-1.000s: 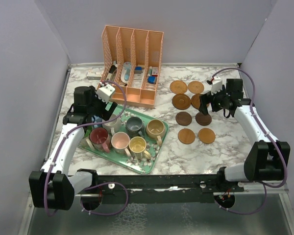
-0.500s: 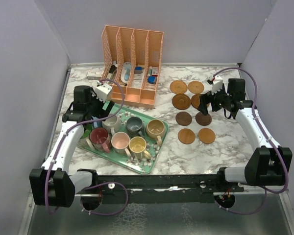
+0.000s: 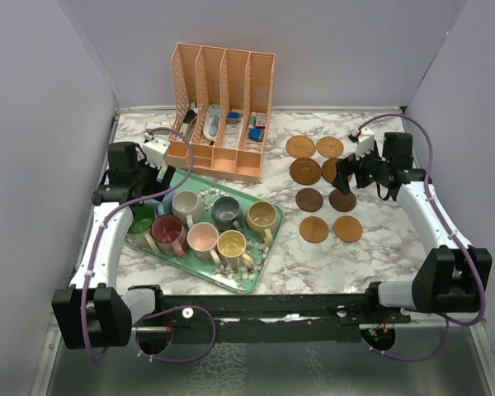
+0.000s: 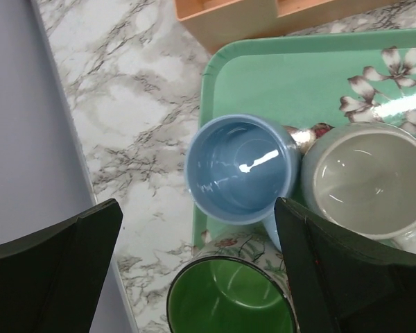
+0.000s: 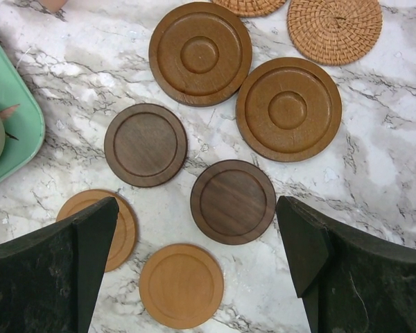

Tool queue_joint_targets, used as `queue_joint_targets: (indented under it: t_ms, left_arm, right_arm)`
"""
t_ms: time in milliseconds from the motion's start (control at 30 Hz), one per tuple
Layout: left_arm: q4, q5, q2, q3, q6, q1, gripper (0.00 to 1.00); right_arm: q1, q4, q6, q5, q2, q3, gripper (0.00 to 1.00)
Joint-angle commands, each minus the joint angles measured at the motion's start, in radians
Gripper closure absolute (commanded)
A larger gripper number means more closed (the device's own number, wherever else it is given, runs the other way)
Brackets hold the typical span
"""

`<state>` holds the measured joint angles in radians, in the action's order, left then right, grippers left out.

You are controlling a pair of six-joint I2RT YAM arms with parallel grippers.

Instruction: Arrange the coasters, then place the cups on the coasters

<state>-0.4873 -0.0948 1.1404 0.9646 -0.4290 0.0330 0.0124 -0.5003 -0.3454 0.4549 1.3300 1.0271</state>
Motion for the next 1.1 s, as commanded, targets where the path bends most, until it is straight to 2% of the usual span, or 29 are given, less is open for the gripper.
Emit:
queue_joint_targets:
  t_ms: [0, 200, 367, 533, 1067]
  left_arm:
    - [-0.041, 0.036, -0.008, 0.046, -0.026, 0.034, 0.05]
    - [-0.194, 0.207, -0.024, 0.096, -0.107, 0.033, 0.12]
    - [-0.355, 0.24, -0.025, 0.083, -0.135, 0.033, 0.24]
    - [-0.376, 0.289, 0.024, 0.038, -0.167, 0.038, 0.31]
    - [-0.366, -0.011, 0.23, 0.103, -0.237, 0.265, 0.5]
  right_arm:
    - [-0.004, 0.024, -0.012, 0.033, 0.013, -0.01, 0.0]
    - [-0.005, 0.022, -0.013, 0.045, 0.023, -0.012, 0.0]
    - [-0.005, 0.016, -0.016, 0.048, 0.035, -0.01, 0.0]
    - [-0.005, 0.008, -0.022, 0.051, 0.036, -0.008, 0.0]
    - [-0.004, -0.001, -0.035, 0.052, 0.043, -0.009, 0.0]
